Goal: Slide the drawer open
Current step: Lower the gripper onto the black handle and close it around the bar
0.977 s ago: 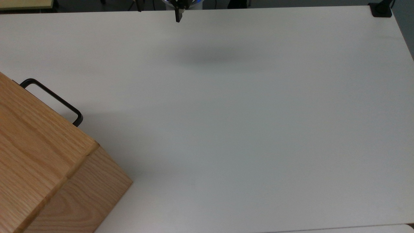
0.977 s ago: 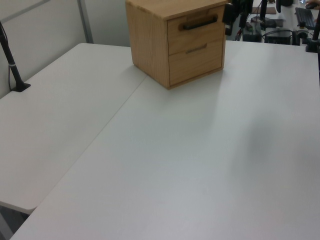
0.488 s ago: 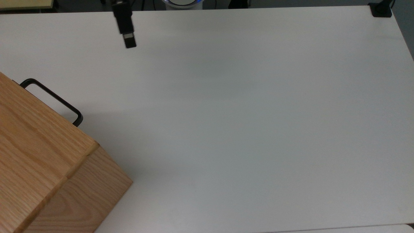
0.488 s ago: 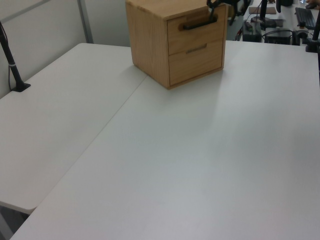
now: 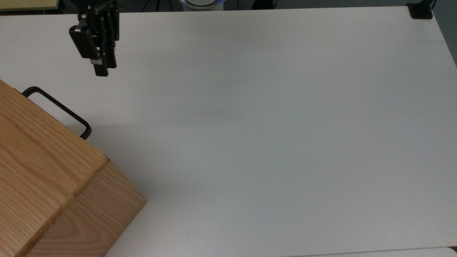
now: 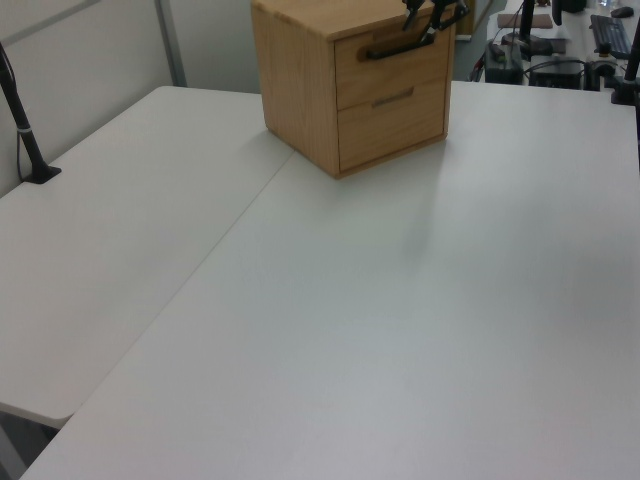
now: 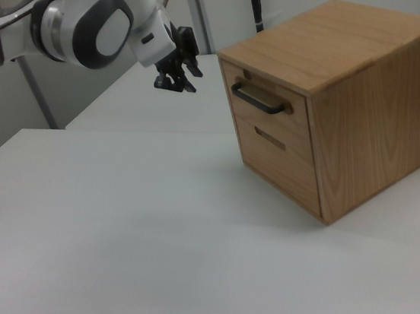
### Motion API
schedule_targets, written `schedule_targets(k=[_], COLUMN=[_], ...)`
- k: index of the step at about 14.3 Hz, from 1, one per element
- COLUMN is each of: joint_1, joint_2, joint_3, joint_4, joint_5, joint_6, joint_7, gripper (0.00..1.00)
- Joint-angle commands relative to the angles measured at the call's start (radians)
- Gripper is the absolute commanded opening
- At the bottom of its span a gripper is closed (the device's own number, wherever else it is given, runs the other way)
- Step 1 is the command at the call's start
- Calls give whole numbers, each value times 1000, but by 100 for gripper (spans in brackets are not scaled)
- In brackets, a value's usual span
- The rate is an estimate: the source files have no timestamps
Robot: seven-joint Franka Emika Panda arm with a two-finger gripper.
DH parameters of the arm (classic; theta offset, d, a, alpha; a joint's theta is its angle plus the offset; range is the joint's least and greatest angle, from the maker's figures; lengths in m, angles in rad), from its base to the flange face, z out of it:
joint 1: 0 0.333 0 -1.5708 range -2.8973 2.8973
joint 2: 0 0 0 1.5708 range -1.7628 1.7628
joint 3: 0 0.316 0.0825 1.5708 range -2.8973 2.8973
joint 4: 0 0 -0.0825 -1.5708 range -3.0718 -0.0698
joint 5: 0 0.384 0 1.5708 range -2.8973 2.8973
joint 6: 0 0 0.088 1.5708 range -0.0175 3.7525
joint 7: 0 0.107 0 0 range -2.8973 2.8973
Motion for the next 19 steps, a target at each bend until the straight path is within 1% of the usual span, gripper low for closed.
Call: schedule_targets(k=[1,2,5,7,10,13,14,16,17,18,19], joint_1=[-12,-21,-52,-64,-70,-69,-69,-69,-69,-69,-69], joint_2=[26,29,58,72,95,121,123,136,140,138,138], joint_3=[-24,-24,-27,-27,-26,-27,-27,-26,-26,-26,-26], joint_4=[-10,-13,-32,-38,-47,-43,-41,-41,-38,-38,-38], joint_5=[1,-10,-123,-143,-152,-160,-171,-221,-234,-235,-235], joint_6=[81,117,192,201,241,247,250,272,273,273,273], joint_7=[38,64,164,170,170,173,199,248,267,267,267], gripper=[37,37,37,37,37,37,36,33,27,18,15])
